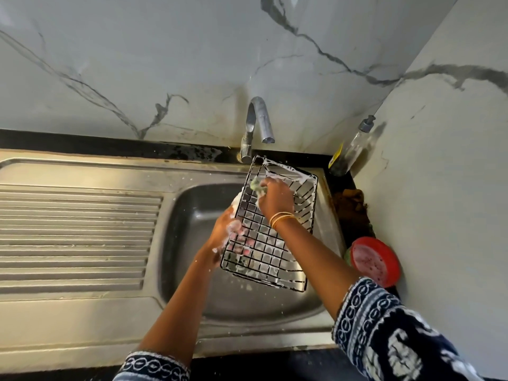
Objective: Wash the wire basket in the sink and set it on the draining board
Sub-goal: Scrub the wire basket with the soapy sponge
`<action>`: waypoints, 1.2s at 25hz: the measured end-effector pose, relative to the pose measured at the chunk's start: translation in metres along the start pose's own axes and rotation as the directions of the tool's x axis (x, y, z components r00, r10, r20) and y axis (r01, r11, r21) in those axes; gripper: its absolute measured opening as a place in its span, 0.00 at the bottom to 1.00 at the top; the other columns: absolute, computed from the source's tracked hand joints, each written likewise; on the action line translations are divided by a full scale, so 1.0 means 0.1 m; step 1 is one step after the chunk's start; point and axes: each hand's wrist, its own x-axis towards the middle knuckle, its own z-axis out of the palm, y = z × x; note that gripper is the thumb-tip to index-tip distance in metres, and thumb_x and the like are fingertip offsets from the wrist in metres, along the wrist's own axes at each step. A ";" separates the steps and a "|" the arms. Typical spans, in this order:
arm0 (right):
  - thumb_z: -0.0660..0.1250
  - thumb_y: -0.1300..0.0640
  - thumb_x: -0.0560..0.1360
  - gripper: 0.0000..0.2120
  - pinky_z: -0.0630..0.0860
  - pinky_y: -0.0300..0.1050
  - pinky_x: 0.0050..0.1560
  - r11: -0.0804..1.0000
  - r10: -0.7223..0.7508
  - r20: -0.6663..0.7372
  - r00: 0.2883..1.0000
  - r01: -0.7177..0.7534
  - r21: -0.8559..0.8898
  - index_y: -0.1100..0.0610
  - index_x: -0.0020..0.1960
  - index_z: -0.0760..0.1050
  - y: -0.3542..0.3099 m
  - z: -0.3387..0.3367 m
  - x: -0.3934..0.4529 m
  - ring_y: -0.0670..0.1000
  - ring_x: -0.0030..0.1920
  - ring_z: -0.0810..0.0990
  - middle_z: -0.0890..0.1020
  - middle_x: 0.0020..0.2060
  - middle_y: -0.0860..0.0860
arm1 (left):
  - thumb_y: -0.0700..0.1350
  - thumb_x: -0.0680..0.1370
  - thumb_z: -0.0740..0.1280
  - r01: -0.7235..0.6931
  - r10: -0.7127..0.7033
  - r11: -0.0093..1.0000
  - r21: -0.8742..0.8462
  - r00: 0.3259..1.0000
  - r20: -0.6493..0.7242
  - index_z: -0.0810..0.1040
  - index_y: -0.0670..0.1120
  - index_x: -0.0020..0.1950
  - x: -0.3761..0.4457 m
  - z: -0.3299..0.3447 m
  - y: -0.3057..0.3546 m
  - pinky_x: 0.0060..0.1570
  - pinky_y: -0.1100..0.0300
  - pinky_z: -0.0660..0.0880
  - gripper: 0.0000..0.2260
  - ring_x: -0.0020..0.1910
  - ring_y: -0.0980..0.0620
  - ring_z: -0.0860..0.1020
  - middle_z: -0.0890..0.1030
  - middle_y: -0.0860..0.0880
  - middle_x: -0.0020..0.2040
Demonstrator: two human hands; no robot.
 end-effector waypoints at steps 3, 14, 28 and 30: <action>0.64 0.68 0.71 0.10 0.78 0.48 0.53 0.976 -0.161 0.121 0.979 0.140 0.167 0.57 0.46 0.79 -0.17 0.05 -0.25 0.56 0.45 0.79 0.82 0.44 0.56 | 0.38 0.83 0.53 -0.053 0.052 0.998 -0.035 0.998 -0.030 0.77 0.48 0.63 0.07 -0.02 -0.01 0.42 0.49 0.78 0.16 0.40 0.43 0.79 0.79 0.46 0.38; 0.61 0.71 0.72 0.13 0.80 0.52 0.47 0.829 -0.460 0.125 0.879 0.476 -0.295 0.61 0.49 0.81 0.04 -0.37 -0.11 0.58 0.50 0.80 0.81 0.47 0.58 | 0.38 0.66 0.58 -0.209 0.204 0.970 -0.126 0.978 -0.045 0.69 0.47 0.66 0.16 -0.14 -0.08 0.46 0.47 0.74 0.27 0.39 0.49 0.78 0.83 0.52 0.37; 0.65 0.69 0.71 0.15 0.77 0.50 0.55 0.937 -0.259 0.468 0.845 0.337 -0.089 0.60 0.56 0.78 -0.01 0.05 -0.65 0.59 0.55 0.79 0.82 0.52 0.59 | 0.28 0.73 0.62 -0.209 0.201 0.978 0.008 0.930 -0.308 0.66 0.38 0.72 0.07 -0.11 -0.12 0.28 0.67 0.74 0.28 0.26 0.61 0.76 0.80 0.46 0.38; 0.64 0.70 0.71 0.15 0.77 0.47 0.54 0.950 -0.257 0.622 0.740 0.311 0.022 0.60 0.54 0.80 -0.02 0.02 -0.69 0.58 0.56 0.79 0.82 0.53 0.59 | 0.32 0.71 0.66 -0.206 0.198 0.979 0.010 0.923 -0.331 0.68 0.42 0.73 0.03 -0.13 -0.03 0.33 0.60 0.78 0.30 0.32 0.54 0.79 0.80 0.43 0.45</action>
